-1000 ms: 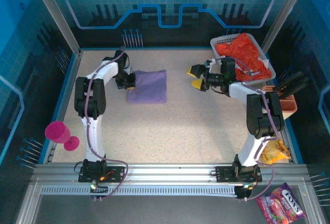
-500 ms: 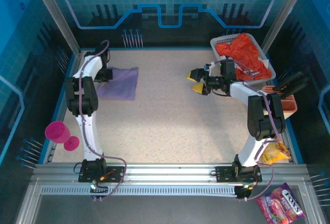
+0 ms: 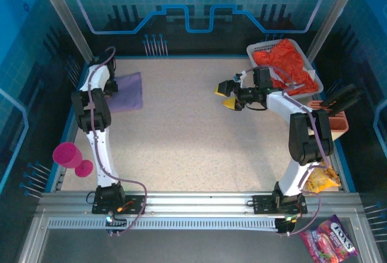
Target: Fold and stack the t-shirts
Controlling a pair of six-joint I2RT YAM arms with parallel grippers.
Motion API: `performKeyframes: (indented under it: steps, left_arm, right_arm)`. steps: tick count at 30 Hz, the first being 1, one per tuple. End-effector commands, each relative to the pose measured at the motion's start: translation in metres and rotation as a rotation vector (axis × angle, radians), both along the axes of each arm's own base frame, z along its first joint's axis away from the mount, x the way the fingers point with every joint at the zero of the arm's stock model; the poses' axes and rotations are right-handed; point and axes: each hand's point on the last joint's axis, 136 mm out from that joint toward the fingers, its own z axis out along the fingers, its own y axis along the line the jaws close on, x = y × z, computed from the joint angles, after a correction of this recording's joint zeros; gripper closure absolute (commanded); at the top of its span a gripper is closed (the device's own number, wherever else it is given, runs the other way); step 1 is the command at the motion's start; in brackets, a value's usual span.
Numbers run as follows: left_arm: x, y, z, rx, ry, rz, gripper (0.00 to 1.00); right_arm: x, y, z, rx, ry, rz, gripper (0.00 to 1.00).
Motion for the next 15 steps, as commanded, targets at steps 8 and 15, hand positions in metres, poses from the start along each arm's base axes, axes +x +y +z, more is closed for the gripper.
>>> performKeyframes:
  steps: [8, 15]
  left_arm:
    - [0.011, 0.001, 0.060, 0.081, -0.091, 0.035, 0.24]
    - [0.020, -0.061, 0.108, -0.109, -0.261, 0.044, 0.15]
  right_arm:
    - [-0.013, 0.011, 0.003, -0.019, -0.007, 0.052, 0.02]
    - [-0.018, 0.011, -0.002, -0.010, -0.013, 0.049, 0.02]
